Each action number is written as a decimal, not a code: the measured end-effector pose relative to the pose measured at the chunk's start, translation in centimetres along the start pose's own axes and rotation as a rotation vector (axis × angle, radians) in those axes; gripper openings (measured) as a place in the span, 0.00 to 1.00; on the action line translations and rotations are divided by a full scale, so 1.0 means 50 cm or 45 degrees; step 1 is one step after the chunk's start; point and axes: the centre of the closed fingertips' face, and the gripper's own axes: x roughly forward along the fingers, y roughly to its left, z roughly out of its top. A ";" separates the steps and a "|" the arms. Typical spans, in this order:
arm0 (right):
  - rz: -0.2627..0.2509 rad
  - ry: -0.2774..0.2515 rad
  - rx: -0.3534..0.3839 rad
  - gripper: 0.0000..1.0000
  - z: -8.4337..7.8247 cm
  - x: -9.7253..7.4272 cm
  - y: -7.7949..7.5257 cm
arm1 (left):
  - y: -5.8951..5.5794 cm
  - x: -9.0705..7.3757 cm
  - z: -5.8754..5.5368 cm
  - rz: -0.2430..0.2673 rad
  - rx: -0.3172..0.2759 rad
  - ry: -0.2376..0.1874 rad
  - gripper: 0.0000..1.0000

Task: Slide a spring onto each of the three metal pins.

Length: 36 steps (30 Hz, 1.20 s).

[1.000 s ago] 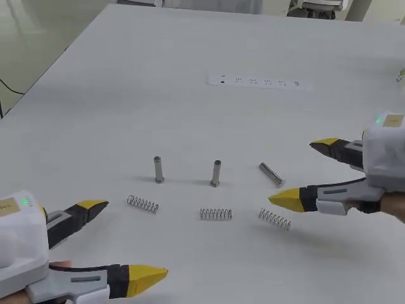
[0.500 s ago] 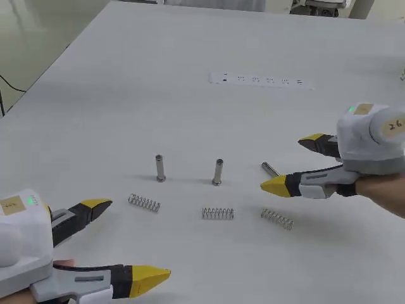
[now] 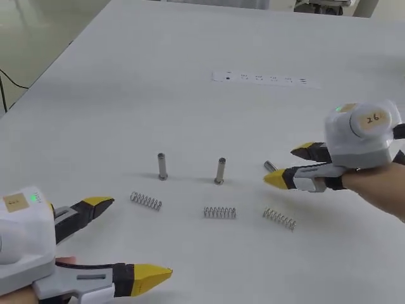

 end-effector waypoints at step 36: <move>-0.019 0.201 0.070 0.11 -0.015 0.070 -0.022 | 0.015 -0.008 -0.001 0.025 -0.004 0.004 0.94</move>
